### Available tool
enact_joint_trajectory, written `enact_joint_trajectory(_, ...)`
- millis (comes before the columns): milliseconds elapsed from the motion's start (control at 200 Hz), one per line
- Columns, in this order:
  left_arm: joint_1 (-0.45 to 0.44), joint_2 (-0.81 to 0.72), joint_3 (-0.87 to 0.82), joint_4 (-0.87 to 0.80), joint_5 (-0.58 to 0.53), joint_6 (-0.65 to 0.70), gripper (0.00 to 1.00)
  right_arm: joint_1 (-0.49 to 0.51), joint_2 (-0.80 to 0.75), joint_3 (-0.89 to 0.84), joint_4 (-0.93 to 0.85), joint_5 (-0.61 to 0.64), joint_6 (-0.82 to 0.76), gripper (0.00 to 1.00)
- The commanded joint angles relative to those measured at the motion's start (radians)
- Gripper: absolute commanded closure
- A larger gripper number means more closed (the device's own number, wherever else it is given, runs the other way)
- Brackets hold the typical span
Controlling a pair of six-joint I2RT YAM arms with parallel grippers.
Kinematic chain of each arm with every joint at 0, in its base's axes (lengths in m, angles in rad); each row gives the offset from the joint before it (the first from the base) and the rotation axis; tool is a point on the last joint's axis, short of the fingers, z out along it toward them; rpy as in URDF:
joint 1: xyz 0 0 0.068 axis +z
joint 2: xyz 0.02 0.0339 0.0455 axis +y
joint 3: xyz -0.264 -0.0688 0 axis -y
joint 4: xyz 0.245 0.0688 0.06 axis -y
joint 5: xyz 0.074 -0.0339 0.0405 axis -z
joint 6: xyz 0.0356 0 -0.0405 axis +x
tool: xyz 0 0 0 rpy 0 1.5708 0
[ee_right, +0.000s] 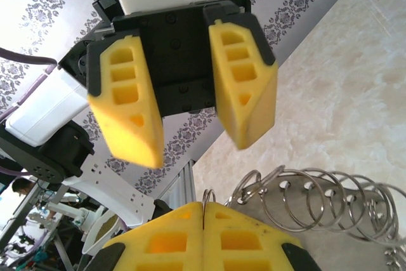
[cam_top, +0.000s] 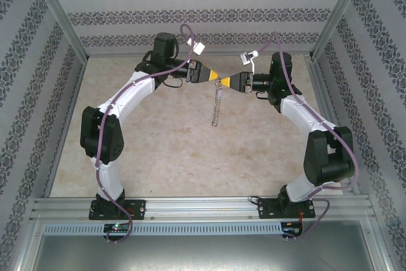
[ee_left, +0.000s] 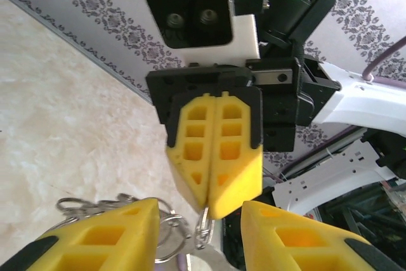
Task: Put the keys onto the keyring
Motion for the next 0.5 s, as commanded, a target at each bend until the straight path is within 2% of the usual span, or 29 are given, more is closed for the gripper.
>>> enact_joint_trajectory(0,0.010,-0.027,-0.015,0.083,-0.007,-0.046,0.60,0.014,-0.027,0.013,0.036,-0.024,-0.033,1.00)
enact_joint_trajectory(185,0.005,-0.015,-0.031,0.126,0.014,-0.081,0.60,0.022,-0.025,0.020,0.037,-0.017,-0.031,1.00)
enact_joint_trajectory(495,-0.019,-0.010,-0.042,0.106,0.044,-0.064,0.61,0.026,-0.019,0.033,0.037,-0.006,-0.030,1.00)
